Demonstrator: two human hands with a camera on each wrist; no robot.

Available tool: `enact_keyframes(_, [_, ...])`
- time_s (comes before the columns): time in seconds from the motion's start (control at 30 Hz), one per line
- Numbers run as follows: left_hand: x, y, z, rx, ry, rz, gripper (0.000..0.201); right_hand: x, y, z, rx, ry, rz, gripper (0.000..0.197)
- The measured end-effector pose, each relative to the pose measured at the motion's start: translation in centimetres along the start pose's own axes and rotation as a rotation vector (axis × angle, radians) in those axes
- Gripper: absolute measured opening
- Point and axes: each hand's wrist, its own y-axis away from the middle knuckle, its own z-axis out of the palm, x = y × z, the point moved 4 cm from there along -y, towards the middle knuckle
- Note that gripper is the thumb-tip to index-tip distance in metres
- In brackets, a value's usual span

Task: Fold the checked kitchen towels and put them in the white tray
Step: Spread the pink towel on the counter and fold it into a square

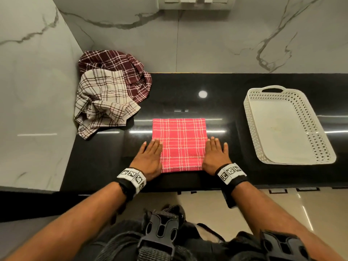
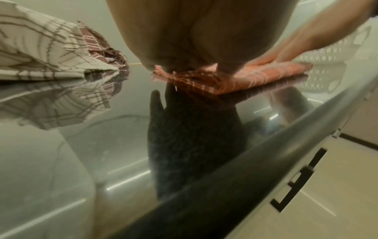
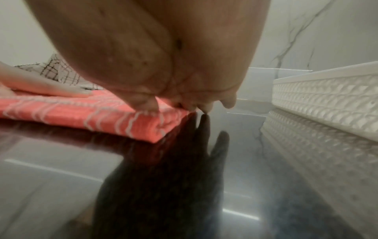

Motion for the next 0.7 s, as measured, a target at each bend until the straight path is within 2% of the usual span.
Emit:
enact_keyframes(0.07, [1.6, -0.8, -1.1, 0.049, 0.039, 0.030, 0.080, -1.6, 0.5, -0.9, 0.099, -0.003, -0.033, 0.087])
enact_keyframes(0.13, [4.0, -2.1, -1.7, 0.121, 0.070, 0.069, 0.074, -4.8, 0.8, -1.2, 0.186, -0.085, -0.143, 0.077])
enact_keyframes(0.2, [6.0, -3.0, -1.2, 0.116, 0.078, 0.088, 0.070, -6.9, 1.2, 0.0, 0.124, -0.189, -0.219, 0.070])
enact_keyframes(0.27, [6.3, -2.7, 0.6, 0.092, 0.013, 0.063, 0.068, -6.6, 1.6, 2.3, 0.080, -0.145, -0.239, 0.069])
enact_keyframes(0.47, [3.3, 1.6, 4.1, 0.152, -0.002, -0.017, 0.083, -0.5, 3.8, 4.9, 0.132, -0.036, -0.269, 0.090])
enact_keyframes(0.63, [3.5, 4.5, 5.6, 0.114, -0.030, 0.016, 0.102, 1.0, 6.3, 6.9, 0.091, 0.056, -0.350, 0.113])
enact_keyframes(0.7, [4.1, 5.9, 6.1, 0.119, -0.065, 0.023, 0.103, 1.5, 7.2, 7.9, 0.169, 0.083, -0.374, 0.114])
